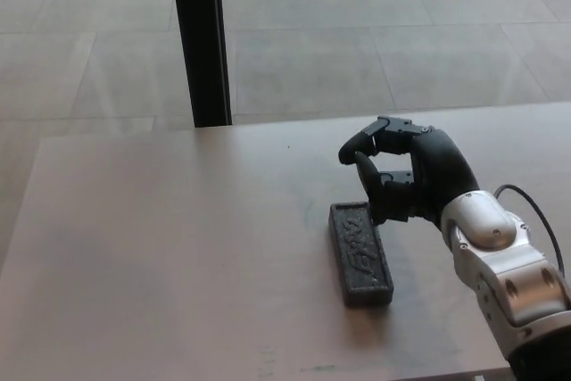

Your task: The robot uses its right hand to hold the eraser kept in the middle of the desk and use it to wipe the desk by swiping its surface twice

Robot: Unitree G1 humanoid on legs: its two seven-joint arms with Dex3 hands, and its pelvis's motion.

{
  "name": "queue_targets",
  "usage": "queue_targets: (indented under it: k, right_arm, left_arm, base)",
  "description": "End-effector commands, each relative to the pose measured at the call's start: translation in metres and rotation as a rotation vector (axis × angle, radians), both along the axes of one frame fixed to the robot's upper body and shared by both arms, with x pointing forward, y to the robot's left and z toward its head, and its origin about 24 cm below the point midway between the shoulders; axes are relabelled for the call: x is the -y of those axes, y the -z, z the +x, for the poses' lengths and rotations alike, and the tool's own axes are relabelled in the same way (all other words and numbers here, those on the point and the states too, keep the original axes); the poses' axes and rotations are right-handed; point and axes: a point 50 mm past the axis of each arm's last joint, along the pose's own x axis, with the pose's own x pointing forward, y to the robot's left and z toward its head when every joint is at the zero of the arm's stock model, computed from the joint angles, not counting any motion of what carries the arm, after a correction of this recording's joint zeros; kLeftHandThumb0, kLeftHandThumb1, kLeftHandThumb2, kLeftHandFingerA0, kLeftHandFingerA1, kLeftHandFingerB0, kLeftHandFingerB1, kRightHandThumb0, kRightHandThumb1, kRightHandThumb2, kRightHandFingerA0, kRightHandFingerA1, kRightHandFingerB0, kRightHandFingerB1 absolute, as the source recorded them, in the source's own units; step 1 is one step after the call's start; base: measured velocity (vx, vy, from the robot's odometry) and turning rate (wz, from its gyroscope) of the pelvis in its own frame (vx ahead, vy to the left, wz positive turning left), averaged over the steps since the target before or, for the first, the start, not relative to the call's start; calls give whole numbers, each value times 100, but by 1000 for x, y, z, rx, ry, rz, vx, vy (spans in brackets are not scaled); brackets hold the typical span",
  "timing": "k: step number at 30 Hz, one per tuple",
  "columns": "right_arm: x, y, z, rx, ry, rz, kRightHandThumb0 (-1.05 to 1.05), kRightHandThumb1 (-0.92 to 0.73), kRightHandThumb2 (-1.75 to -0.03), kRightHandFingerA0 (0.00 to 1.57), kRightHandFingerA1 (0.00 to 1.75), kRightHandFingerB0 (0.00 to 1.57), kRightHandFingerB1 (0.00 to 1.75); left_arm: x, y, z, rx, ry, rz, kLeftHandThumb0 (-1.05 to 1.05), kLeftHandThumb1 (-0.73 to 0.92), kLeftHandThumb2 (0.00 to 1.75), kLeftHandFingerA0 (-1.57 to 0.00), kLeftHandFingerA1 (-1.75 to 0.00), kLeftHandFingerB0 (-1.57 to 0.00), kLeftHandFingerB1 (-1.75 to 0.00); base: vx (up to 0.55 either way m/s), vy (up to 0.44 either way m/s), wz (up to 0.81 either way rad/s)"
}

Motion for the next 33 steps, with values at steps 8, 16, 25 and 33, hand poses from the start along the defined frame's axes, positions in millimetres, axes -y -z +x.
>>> queue_targets:
  k: [8,16,25,33]
  right_arm:
    - [2,28,-4,-20,41,-44,-35,-52,-112,101,175,81,162]
    - [-8,23,1,11,22,-49,-36,-57,-106,99,175,82,163]
    - [12,30,1,4,59,-76,-32,-55,-111,97,175,80,162]
    - [26,42,-3,-17,109,-87,-34,-59,-102,97,175,77,164]
  left_arm:
    - [-5,-3,-1,-7,-18,-1,-46,50,93,-75,-82,-56,-70]
    - [-5,-2,-1,-11,-10,-2,-47,51,93,-75,-81,-55,-70]
    - [-3,-1,1,-19,-5,6,-43,68,60,-77,-77,-64,-66]
    - [-2,-2,3,-12,3,12,-44,67,60,-80,-78,-65,-66]
  base:
    - [0,0,0]
    - [0,0,0]
    - [0,0,0]
    - [0,0,0]
